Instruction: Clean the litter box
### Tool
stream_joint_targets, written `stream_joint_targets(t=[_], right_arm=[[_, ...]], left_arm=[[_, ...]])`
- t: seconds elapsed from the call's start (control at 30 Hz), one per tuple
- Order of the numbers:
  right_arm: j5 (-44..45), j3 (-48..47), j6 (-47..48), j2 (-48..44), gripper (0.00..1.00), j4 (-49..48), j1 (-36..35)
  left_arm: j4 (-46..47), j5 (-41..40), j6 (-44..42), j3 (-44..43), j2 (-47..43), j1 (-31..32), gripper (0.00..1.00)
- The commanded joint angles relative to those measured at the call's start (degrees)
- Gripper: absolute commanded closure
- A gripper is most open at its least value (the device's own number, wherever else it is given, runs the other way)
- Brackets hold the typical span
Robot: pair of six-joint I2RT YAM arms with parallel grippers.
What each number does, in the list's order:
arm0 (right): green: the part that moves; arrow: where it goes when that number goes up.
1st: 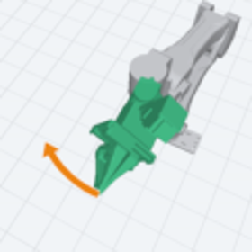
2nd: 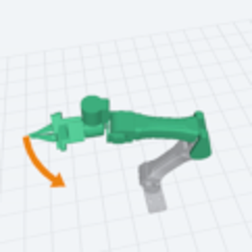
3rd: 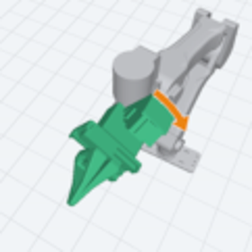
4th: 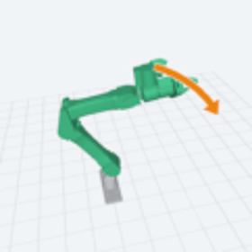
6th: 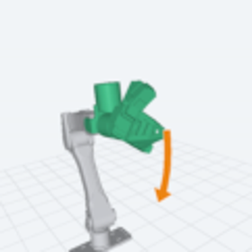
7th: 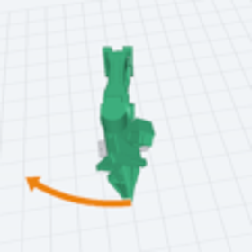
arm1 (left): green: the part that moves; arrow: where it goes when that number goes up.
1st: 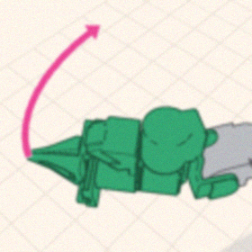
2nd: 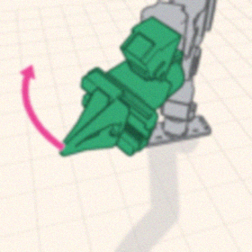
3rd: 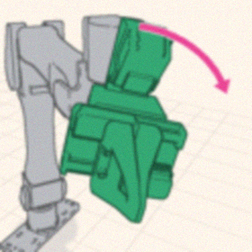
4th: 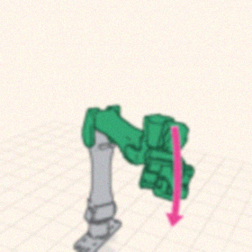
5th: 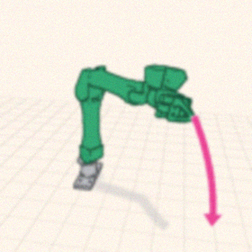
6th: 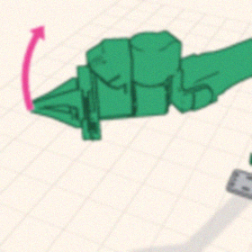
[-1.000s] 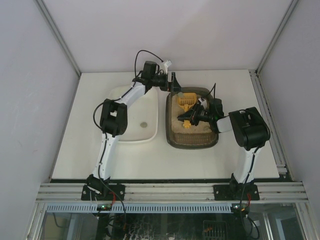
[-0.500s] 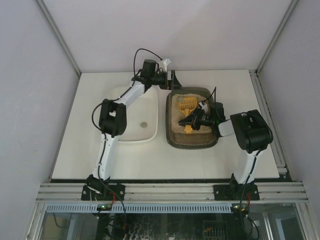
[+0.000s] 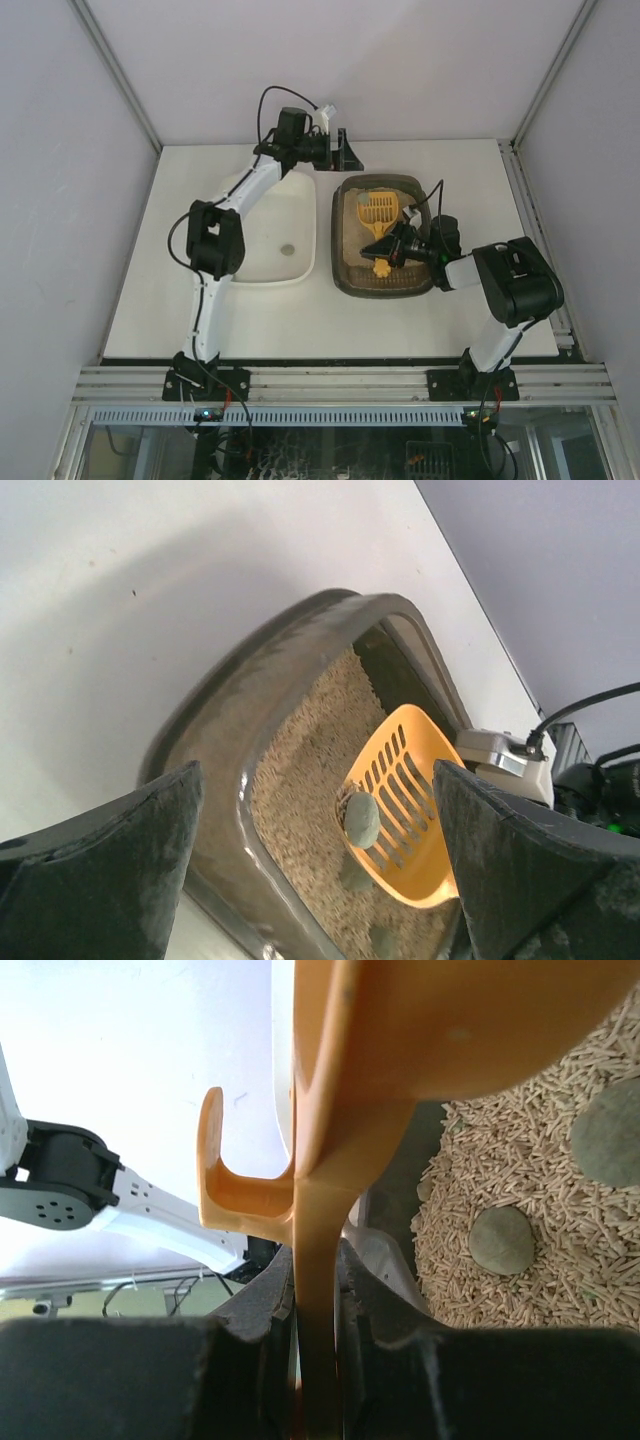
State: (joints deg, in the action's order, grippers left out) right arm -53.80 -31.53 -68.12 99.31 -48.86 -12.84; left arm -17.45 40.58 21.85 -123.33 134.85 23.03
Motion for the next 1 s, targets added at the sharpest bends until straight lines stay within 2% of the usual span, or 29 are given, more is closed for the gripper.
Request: stream_joint_targets(t=[0.0,0.1,0.27,0.4,0.5,0.57,0.7,0.73,0.8,0.83,0.9,0.97], right_arm=[[-2.13,2.84,-0.44,-1.83,1.00,-15.59,-0.17],[-2.05,4.74,-1.23,-0.42,1.00,-24.14,-0.89],[-0.37,6.58,-1.84,-0.22,1.00,-28.18,0.00],[-1.52,4.80,4.25,-3.56,1.00,-17.35,-2.63],[-0.24,6.27,2.20,-4.62,1.00,-18.46,-0.40],[-2.48,4.04,3.13,-4.31,1.00,-13.90,-2.31],[-1.50,7.98,-3.86,-4.07,1.00,-20.39,3.91],[-1.57,7.63,-2.39,-4.08,1.00,-18.15,3.32],[-2.87,3.87,5.57,-5.72,1.00,-4.05,-1.57],[-1.74,4.37,6.90,-7.93,1.00,-0.85,-1.25],[-0.29,5.64,3.31,-7.67,1.00,-6.43,0.86],[-1.19,1.33,6.77,-7.90,1.00,1.79,-3.00]], left_arm=[[-6.77,-1.75,-2.95,3.42,-11.02,0.06,0.00],[-8.26,-3.65,-5.36,10.29,-17.65,-0.65,0.00],[-5.57,-1.68,-6.28,26.26,-28.99,-5.15,0.00],[-4.52,-0.55,-7.66,36.98,-35.33,-10.12,0.00],[-5.00,1.86,-7.70,42.04,-38.02,-14.13,0.00],[-6.01,3.07,-8.21,44.57,-39.55,-16.51,0.00],[-9.16,3.74,-10.85,48.02,-42.41,-20.40,0.00],[-9.46,3.94,-11.54,48.93,-43.27,-21.43,0.00],[-9.83,3.88,-12.61,50.53,-45.04,-22.67,0.00],[-11.18,2.24,-14.17,51.08,-46.35,-23.68,0.00],[-12.40,0.30,-14.77,51.09,-47.47,-24.39,0.00],[-13.08,-1.46,-14.52,51.02,-48.51,-25.35,0.00]])
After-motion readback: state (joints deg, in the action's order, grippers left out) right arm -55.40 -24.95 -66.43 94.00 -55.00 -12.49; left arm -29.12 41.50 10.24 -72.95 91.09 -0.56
